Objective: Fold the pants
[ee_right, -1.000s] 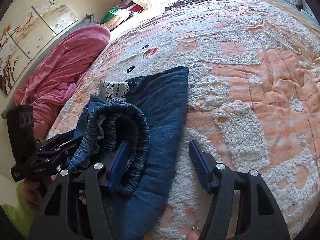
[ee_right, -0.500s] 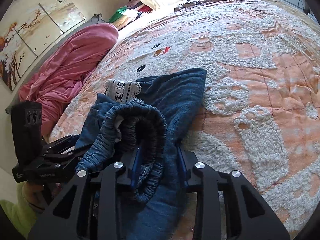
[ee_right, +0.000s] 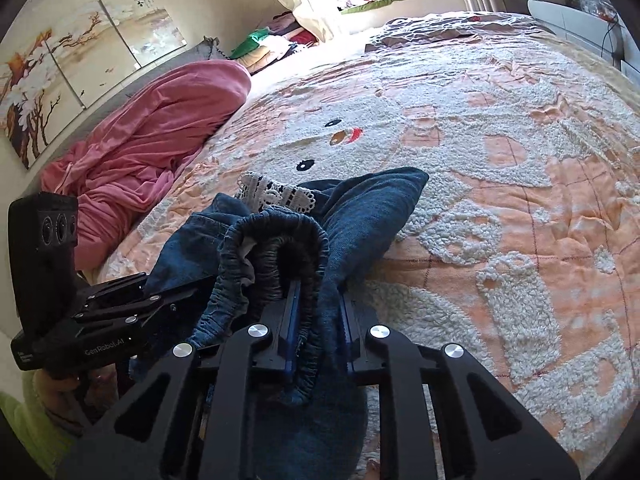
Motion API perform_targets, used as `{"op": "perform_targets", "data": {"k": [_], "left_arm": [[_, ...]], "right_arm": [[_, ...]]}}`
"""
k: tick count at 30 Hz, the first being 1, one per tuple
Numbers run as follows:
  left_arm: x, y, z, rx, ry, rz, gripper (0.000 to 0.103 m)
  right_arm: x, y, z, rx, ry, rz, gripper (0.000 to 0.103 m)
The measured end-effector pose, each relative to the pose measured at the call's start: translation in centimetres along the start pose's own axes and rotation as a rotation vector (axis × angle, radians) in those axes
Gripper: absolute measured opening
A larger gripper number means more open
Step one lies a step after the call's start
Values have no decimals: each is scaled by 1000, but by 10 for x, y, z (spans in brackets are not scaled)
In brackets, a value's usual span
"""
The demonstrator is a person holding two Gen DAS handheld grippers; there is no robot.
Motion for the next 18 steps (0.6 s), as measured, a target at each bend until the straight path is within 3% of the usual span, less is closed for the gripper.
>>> {"op": "perform_targets", "data": {"k": [9,18], "left_arm": [[-24,14,-8,-18,27,74,21],[-38,42,-43,-51,96,131,21]], "right_arm": [[-3,21,-22,-54,25,27,15],[30,60,-52,-99,60,20,15]]}}
Point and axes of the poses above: each gripper's, at about its wrist camera, not at the fingertips, and x roughly the way its jaws point, z to its right, y to its top, the point moved 1 cm from there along x, roughly the way its jaws point, and after that the axes turned 5 degrees about x, right-handed, at the moved point
